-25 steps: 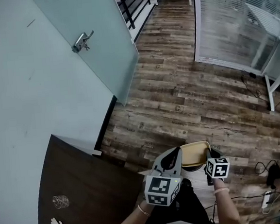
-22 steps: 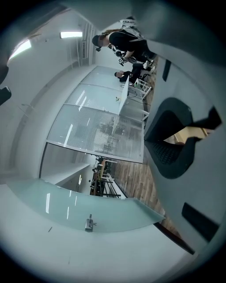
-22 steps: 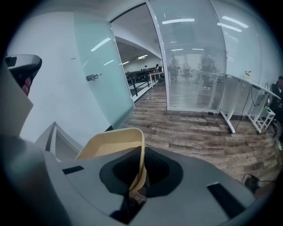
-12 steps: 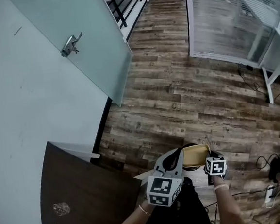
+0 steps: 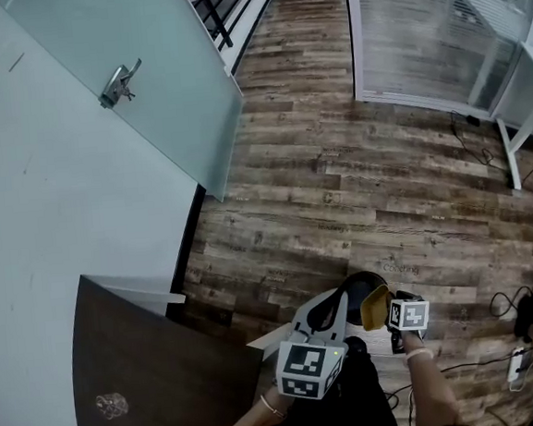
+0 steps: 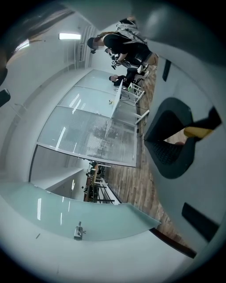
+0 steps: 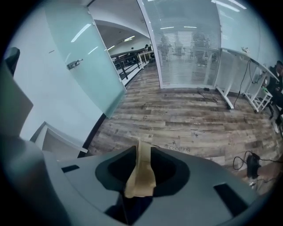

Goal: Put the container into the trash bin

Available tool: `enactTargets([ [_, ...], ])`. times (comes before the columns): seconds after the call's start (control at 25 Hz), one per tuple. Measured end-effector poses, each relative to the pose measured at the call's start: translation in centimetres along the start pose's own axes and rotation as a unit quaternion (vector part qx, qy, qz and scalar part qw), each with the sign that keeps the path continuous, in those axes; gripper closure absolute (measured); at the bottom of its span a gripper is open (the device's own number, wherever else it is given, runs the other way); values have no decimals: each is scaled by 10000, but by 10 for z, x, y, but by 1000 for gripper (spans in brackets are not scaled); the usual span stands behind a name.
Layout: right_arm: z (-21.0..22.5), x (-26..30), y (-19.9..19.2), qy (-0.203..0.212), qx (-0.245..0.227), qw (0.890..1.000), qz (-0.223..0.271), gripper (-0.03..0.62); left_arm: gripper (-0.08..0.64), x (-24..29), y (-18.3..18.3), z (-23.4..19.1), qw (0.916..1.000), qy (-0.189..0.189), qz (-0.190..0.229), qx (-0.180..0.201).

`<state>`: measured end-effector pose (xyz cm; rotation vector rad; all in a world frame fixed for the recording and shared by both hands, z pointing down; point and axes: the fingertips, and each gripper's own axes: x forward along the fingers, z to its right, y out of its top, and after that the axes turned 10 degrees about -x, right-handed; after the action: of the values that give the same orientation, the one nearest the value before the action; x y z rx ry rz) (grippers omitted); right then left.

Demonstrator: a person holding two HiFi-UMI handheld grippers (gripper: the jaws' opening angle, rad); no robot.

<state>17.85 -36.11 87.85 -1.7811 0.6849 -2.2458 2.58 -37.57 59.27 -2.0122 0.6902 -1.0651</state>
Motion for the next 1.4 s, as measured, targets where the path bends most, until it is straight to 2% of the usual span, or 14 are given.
enactTargets([
  [0.32, -2, 8, -19, -26, 157, 9999, 57, 480, 544, 0, -23, -6, 9999, -61, -100, -57],
  [0.64, -1, -7, -32, -86, 230, 9997, 77, 485, 543, -7, -28, 3, 9998, -145, -128, -31],
  [1.04, -29, -56, -4, 22, 198, 9987, 459, 492, 543, -31, -7, 16, 9998, -178, -94, 11],
  [1.4, -51, -126, 26, 99, -110, 9950, 992, 521, 543, -56, 12, 39, 9998, -203, 25, 45],
])
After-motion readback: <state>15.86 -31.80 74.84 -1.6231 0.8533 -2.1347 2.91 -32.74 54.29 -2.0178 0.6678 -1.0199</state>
